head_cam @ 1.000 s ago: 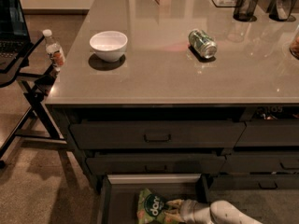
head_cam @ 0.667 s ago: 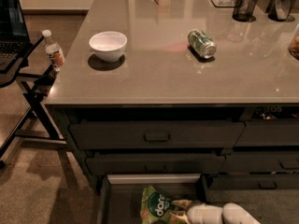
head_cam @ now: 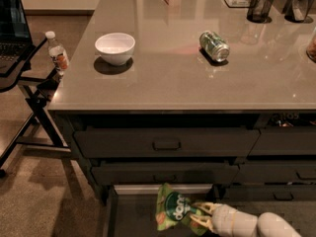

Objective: Pick green rice chip bag from bottom drawer and place on counter

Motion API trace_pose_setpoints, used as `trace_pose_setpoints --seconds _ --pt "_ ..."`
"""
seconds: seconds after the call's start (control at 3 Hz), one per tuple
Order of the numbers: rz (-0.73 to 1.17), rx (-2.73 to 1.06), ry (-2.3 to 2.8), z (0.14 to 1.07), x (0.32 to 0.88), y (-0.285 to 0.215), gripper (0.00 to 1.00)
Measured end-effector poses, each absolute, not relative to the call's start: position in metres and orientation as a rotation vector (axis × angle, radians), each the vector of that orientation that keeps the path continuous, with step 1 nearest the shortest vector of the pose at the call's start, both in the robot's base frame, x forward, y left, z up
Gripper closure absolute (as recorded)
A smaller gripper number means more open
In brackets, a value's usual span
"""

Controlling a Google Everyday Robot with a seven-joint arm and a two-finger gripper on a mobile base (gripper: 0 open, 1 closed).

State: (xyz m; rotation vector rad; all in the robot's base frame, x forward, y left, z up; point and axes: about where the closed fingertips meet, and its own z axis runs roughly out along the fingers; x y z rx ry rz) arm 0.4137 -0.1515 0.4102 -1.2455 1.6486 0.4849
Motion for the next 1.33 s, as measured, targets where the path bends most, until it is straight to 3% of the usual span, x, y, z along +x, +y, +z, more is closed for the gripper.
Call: trace_pose_setpoints --seconds 0.33,1.33 --pt "0.402 -1.264 1.605 0.489 0.424 -0.169 1.0" --pt "0.278 -1.336 1.561 0.54 0.46 -0.166 1.0"
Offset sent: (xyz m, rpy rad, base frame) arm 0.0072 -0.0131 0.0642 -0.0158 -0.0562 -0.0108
